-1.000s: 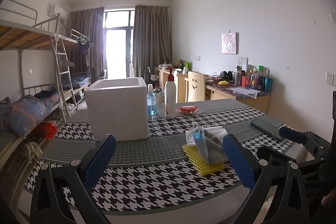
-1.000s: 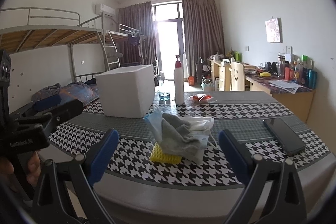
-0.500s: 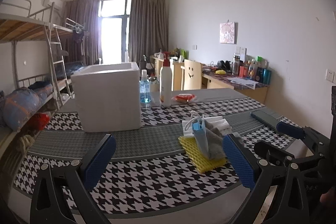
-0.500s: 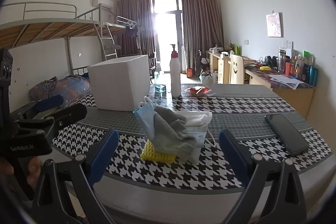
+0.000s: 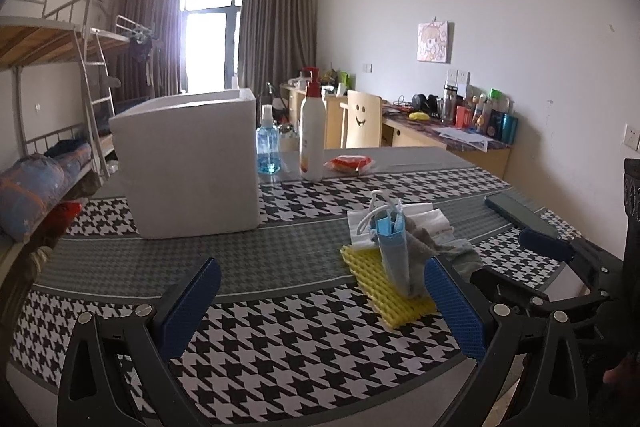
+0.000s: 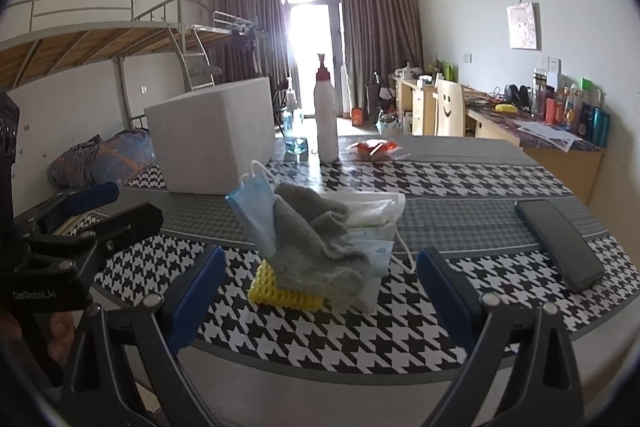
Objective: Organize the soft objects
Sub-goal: 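Move both grippers toward the pile of mask, grey cloth and sponge, then grasp the blue face mask with the left gripper while the right grasps the grey cloth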
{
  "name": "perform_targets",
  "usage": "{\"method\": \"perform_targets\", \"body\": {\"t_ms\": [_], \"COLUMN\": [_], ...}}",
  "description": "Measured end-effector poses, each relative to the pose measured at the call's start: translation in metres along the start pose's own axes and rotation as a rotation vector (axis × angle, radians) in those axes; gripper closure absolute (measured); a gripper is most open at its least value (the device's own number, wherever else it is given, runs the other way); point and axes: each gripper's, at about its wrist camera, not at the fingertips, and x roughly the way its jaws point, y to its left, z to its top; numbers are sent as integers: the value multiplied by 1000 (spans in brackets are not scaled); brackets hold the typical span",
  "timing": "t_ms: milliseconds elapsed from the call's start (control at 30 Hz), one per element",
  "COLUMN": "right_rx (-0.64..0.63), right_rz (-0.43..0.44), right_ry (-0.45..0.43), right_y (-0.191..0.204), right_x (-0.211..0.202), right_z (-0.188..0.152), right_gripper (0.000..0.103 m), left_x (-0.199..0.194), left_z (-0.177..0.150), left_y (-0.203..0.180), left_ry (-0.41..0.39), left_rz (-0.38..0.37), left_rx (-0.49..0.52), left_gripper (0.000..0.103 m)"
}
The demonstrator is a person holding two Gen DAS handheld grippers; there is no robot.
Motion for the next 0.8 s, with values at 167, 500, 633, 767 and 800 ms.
{"method": "perform_targets", "body": {"t_ms": [167,500,633,767,800], "right_rx": [-5,11,22,19,17], "right_rz": [-6,-57,-69,-77,-79], "right_ry": [28,65,72,76,76], "right_y": [-3,-20,-24,-26,-27], "right_x": [11,22,23,22,22], "right_z": [1,-2,-3,-4,-5], "right_gripper": [5,5,5,5,5], "left_x": [13,38,47,58,59], "left_z": [1,5,5,6,6], "left_y": [1,-6,-10,-15,-15], "left_ry": [23,66,90,116,118], "left_rz": [-22,-93,-143,-176,-179], "left_rx": [2,-13,-23,-37,-44], "left_gripper": [1,1,6,13,18]}}
